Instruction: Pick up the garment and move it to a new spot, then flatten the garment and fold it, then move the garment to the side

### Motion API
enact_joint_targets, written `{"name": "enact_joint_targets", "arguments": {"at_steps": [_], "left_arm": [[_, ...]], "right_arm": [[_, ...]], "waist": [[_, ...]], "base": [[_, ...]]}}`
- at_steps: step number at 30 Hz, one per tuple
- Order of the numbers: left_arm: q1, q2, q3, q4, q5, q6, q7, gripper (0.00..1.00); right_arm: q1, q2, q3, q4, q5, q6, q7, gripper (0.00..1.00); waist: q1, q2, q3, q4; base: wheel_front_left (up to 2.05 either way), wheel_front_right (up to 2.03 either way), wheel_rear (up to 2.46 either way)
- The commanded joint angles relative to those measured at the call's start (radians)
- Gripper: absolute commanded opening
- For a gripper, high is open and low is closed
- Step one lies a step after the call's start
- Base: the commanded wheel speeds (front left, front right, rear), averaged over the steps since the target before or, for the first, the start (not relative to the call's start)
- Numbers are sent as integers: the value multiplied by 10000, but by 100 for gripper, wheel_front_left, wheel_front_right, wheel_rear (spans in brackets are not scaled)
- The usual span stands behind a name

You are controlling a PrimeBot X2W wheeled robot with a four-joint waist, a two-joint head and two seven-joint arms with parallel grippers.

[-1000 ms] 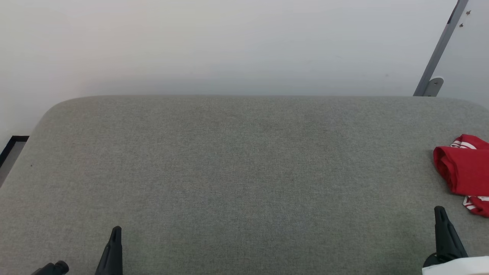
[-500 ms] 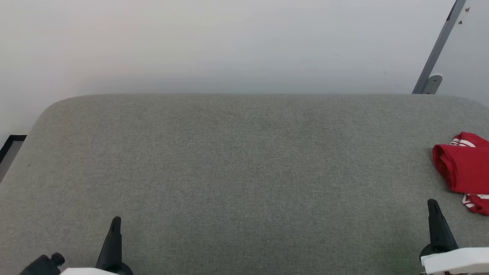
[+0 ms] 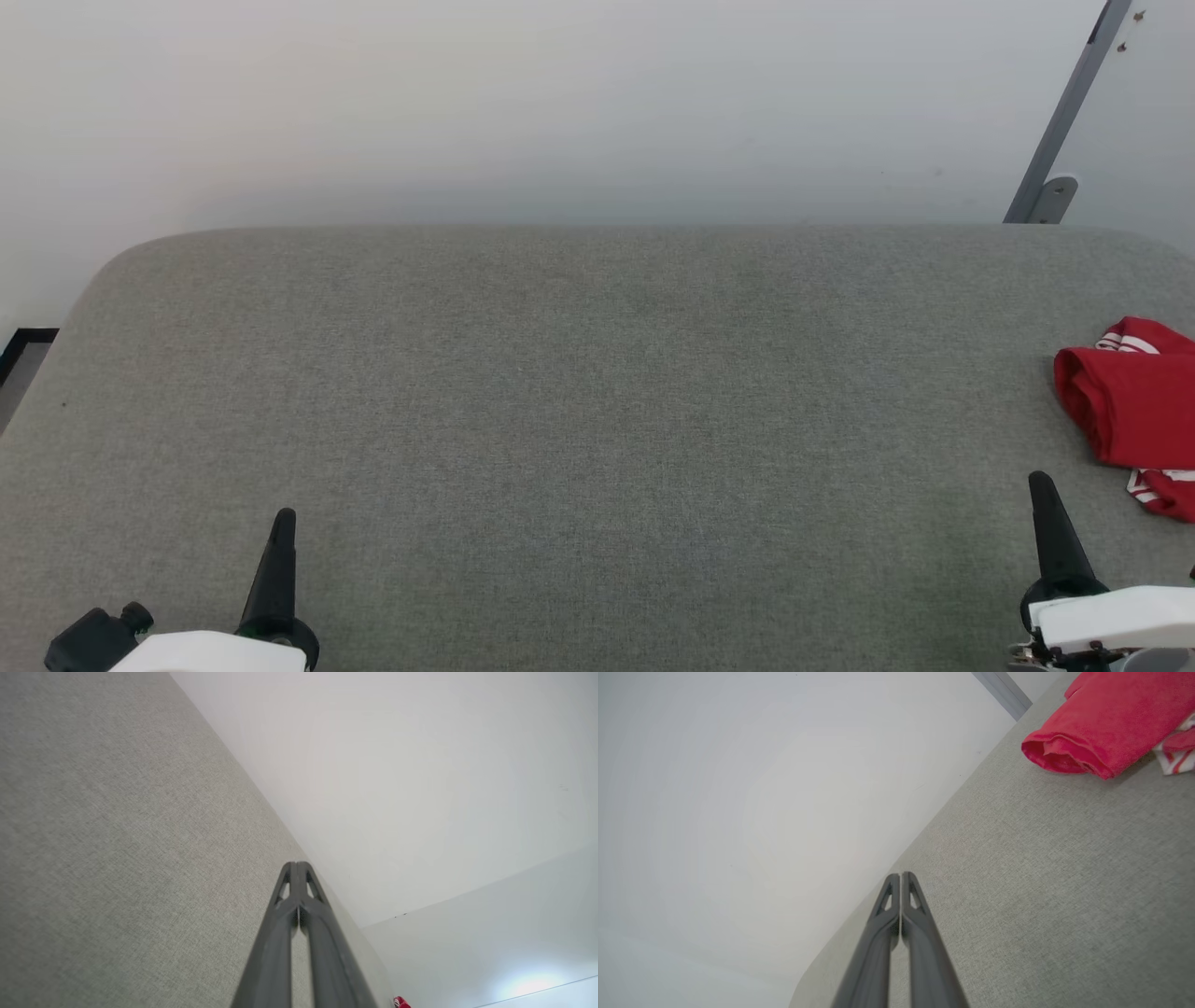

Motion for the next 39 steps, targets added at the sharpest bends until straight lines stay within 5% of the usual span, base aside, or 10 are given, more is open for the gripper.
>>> {"name": "enact_joint_targets", "arguments": {"at_steps": [1, 39], "left_arm": [[-287, 3, 76, -41, -292, -29, 85, 0], [-1204, -360, 471, 424, -3187, -41, 1041, 0]], "right_arm": [[-276, -4, -1, -60, 317, 1, 98, 0], [-993, 321, 131, 286, 3525, 1, 1023, 0]], "waist": [[0, 0, 8, -6], [0, 0, 193, -148]], "base": [[0, 0, 0], [0, 0, 0]]}}
